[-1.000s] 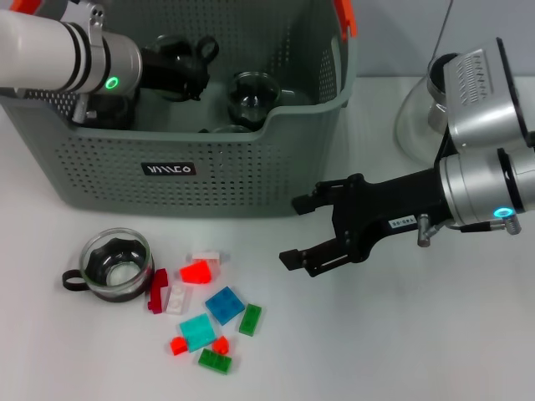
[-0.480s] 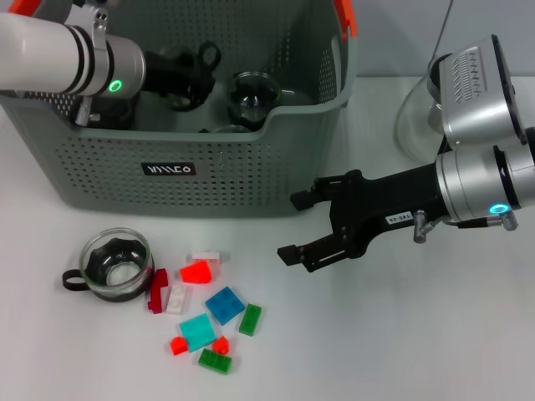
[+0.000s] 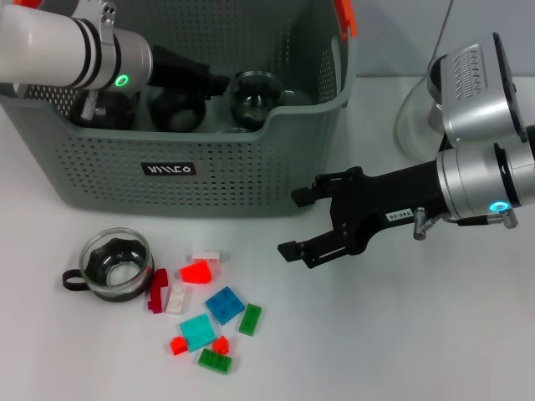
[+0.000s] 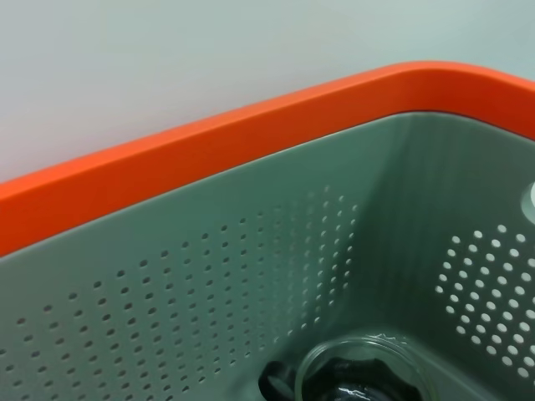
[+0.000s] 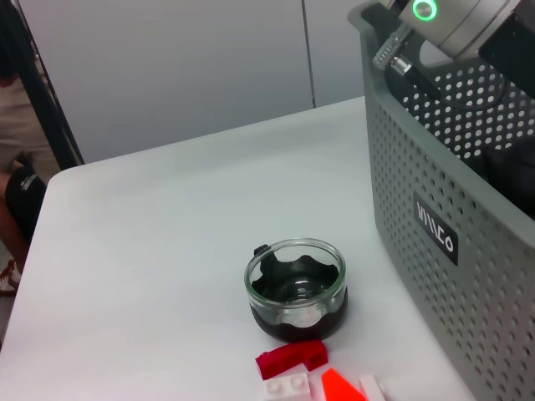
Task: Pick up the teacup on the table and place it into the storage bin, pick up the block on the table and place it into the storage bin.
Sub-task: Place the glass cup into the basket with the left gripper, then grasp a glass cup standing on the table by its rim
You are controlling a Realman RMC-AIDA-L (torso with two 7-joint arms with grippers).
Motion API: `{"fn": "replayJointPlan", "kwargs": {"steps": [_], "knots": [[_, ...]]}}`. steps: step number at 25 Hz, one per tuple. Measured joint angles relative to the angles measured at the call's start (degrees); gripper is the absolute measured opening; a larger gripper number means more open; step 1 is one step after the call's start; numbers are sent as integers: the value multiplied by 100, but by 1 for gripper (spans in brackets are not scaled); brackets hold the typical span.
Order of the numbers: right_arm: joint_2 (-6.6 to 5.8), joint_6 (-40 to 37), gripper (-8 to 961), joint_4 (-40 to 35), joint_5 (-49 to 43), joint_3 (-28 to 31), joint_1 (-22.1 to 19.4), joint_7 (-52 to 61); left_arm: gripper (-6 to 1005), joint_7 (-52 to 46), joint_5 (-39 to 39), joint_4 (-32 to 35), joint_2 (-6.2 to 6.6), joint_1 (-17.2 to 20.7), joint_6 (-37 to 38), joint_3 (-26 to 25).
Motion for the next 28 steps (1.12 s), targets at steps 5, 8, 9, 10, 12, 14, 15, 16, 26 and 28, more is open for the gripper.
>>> {"fn": "replayJointPlan", "kwargs": {"steps": [5,8,9,10,12,14,15,16,26,28], "knots": [[-10,3,946,0,0,13,4,15,376,-60,0,160,1,20,75,1],[-16,2,946,0,0,19,5,28,396,-329,-5,538,19,109,346,-149],[-18,1,946,0,0,21,5,30,403,-454,-11,725,30,150,481,-212],[-20,2,946,0,0,22,5,31,409,-545,-15,866,38,180,581,-264],[-28,2,946,0,0,23,3,30,509,-754,-25,1238,48,265,876,-388],[-34,1,946,0,0,27,0,28,638,-904,-58,1643,42,349,1212,-550],[-38,1,946,0,0,29,-1,28,676,-958,-76,1814,25,388,1369,-629],[-41,1,946,0,0,31,-1,27,713,-985,-96,1926,6,406,1464,-685],[-50,1,946,-31,0,31,-22,-3,872,-1625,-465,3032,-28,512,3131,-1282],[-60,1,946,-55,0,31,-42,-6,872,-1575,-691,3296,-30,625,3410,-1311]]}}
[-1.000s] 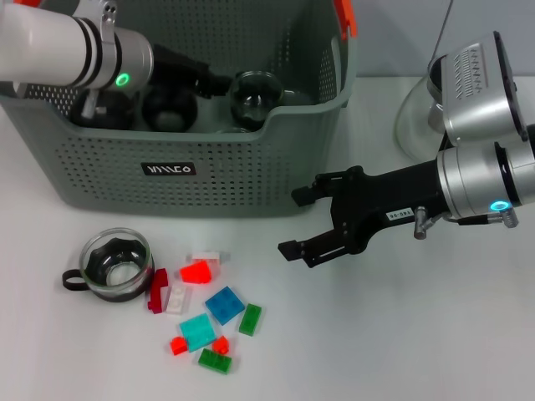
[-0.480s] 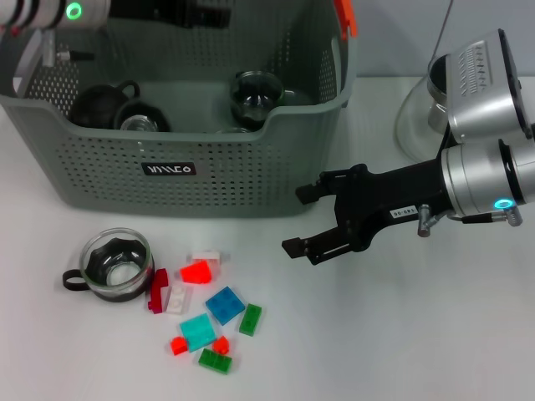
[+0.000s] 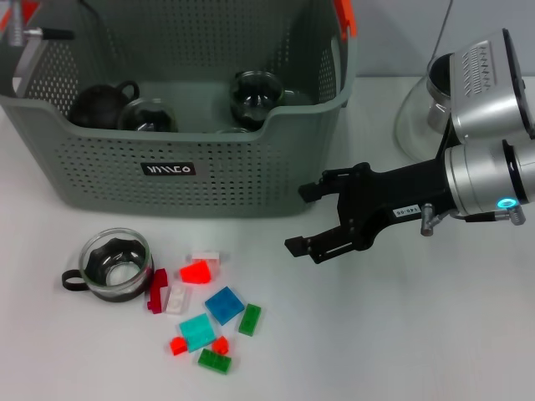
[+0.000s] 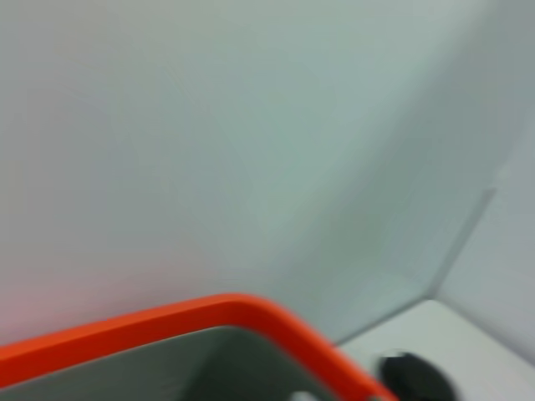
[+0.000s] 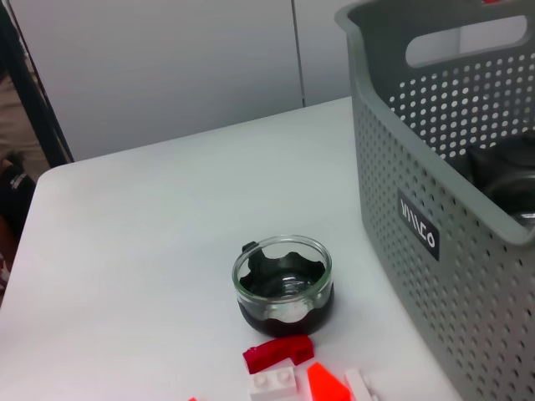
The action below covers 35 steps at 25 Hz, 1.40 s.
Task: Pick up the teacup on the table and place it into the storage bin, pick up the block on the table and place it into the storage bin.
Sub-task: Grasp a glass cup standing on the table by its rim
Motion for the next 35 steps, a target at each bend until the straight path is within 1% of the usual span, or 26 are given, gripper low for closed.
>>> {"fn": "replayJointPlan", "kwargs": {"steps": [6,7,8,12,13,15,17,19,24,27,30,35], "knots": [[-34,0,946,21,0,59,-8,-26,871,195,-705,1082,15,522,1167,-31],[-38,1,946,29,0,71,-8,-40,870,308,-840,1220,8,617,1410,-52],[-40,0,946,38,0,80,-8,-48,870,555,-1090,1350,-26,769,1732,-137],[-35,-3,946,42,7,87,-14,-52,870,1344,-1876,1412,-167,1247,2675,-442],[-28,1,946,42,8,94,-16,-53,870,1415,-1930,1410,-175,1293,2782,-467],[-3,6,946,45,4,112,-16,-54,869,1659,-1970,1408,-177,1475,3260,-493],[19,37,946,49,1,121,-15,-54,869,1798,-1809,1395,-176,1617,3602,-456],[43,73,946,54,0,123,-7,-47,869,1908,-1507,1396,-202,1735,3749,-348],[77,156,945,193,31,123,35,-22,868,2263,-760,1413,-262,2017,3781,74],[91,311,945,331,90,111,61,-46,867,2719,-296,1367,-398,2136,3713,133],[96,412,945,491,174,75,108,-76,867,2968,204,1337,-480,2144,3553,135],[96,486,945,627,212,71,164,-92,866,3026,702,1218,-485,2057,3236,161]]}}
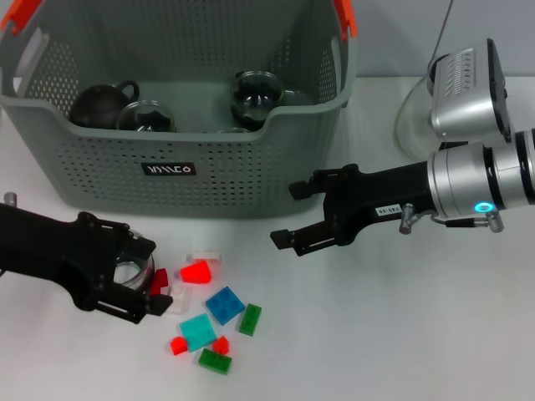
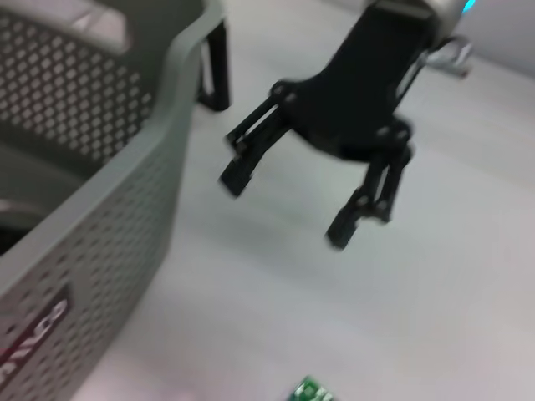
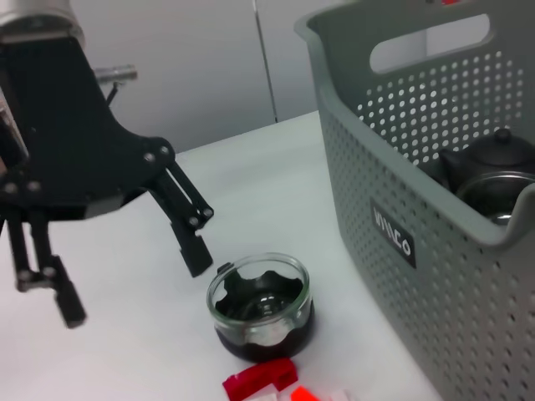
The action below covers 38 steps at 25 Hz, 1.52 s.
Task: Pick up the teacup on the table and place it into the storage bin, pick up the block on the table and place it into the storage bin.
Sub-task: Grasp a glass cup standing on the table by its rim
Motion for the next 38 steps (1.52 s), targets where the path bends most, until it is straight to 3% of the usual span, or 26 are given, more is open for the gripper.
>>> {"fn": "replayJointPlan", "kwargs": {"steps": [12,19,38], "knots": [[19,51,945,310,61,-9,266,-157,864,-115,1034,-165,-101,-391,-351,329],[36,96,945,397,82,-11,344,-132,863,-504,1908,-238,-150,-422,-1023,816],[26,114,945,476,220,-3,332,-109,859,-759,2507,-777,-162,-462,-1796,1668]]}}
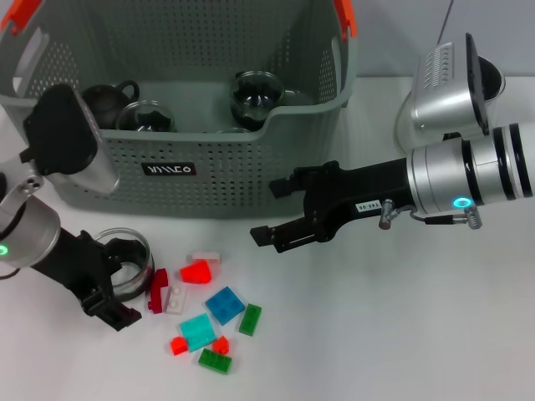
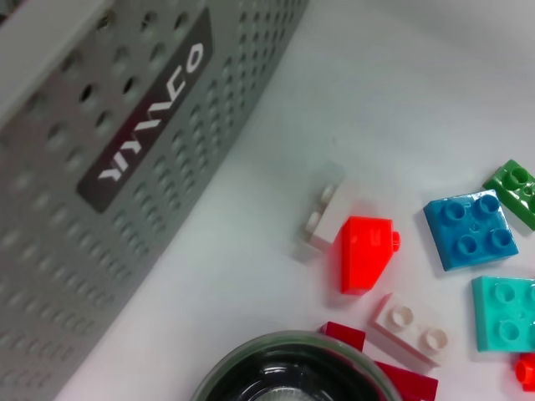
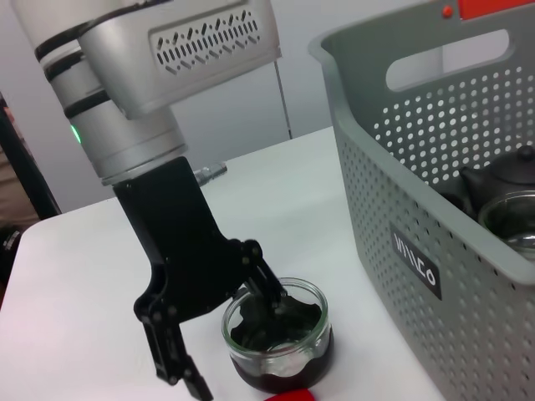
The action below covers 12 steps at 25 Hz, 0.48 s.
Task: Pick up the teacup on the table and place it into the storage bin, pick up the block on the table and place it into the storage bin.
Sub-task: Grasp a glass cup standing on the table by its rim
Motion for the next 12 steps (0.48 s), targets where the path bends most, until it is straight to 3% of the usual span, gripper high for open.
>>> {"fn": "replayJointPlan", "kwargs": {"steps": [12], "knots": [[-9,29,945,-2,-1,37,-20,-24,828,-13,-133,-252,-18,-26,-75,49]]}}
